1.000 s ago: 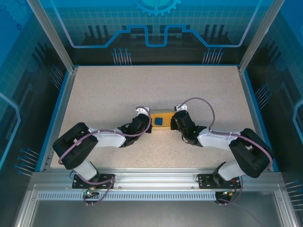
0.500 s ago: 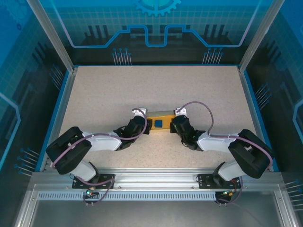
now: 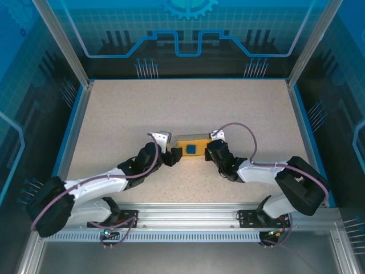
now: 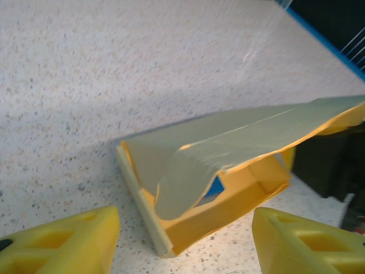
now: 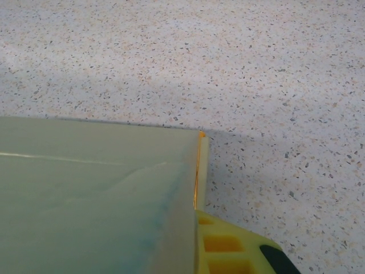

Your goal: Fold the paper box

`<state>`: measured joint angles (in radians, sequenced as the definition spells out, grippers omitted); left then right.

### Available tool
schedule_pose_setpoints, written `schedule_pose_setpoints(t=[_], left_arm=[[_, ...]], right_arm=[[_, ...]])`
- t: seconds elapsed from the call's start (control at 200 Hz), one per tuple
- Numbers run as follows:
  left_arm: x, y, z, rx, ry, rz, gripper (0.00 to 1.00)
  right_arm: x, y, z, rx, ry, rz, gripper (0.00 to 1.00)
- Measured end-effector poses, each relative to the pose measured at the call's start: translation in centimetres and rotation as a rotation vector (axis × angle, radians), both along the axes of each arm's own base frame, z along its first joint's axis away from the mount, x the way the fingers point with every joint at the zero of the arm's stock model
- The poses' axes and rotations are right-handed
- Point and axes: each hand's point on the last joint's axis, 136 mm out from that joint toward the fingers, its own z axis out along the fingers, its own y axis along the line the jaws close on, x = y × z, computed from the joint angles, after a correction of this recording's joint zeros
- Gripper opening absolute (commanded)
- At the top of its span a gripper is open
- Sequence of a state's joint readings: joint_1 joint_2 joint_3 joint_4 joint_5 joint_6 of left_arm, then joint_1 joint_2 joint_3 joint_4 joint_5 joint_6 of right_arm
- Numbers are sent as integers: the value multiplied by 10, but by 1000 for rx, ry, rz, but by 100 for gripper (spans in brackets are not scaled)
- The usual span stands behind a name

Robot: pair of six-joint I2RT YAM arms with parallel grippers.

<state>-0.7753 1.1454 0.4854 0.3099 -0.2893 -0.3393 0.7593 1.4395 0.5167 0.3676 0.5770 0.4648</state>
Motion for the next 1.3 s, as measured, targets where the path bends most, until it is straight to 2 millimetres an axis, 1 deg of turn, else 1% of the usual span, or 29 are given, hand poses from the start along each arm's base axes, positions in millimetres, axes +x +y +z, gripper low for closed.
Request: schedule_pose_setpoints(t=[0.065,0.145,0.205,0.28,0.375,0.45,0.525,0.6,0.685,0.79,0.945,1.081,1.181,1.296], left_arm=[[0,-2,13,-3,-9,-13,66],[7,-10,31,9,-14,-34,65],[16,-18,47,16,-17,-51,63],[31,-28,61,19,-5,-67,60],[49,-40,67,42,32,-97,56],[58,-50,60,62,79,-127,53],[61,-61,46,88,138,-169,51],[59,-69,29,107,197,-208,49],[53,-73,11,122,260,-240,48],[47,-75,-2,132,309,-266,47],[43,-78,-5,127,327,-284,47],[42,-79,-7,122,334,-290,47],[42,-79,-10,123,341,-292,47],[41,-81,-13,124,347,-298,47]], right_arm=[[0,0,0,-2,-1,1,8],[0,0,0,-5,-1,3,8],[0,0,0,-6,-1,4,8],[0,0,0,-11,-2,7,8],[0,0,0,-12,-2,8,8],[0,0,0,-12,-2,7,8],[0,0,0,-12,-3,7,9],[0,0,0,-12,-3,7,10],[0,0,0,-14,-4,6,11],[0,-1,0,-19,-4,8,14],[-1,-1,2,-20,-5,9,22],[-5,-1,13,-2,-20,19,29],[-15,0,19,6,-20,41,35],[-32,-1,24,3,-9,81,42]])
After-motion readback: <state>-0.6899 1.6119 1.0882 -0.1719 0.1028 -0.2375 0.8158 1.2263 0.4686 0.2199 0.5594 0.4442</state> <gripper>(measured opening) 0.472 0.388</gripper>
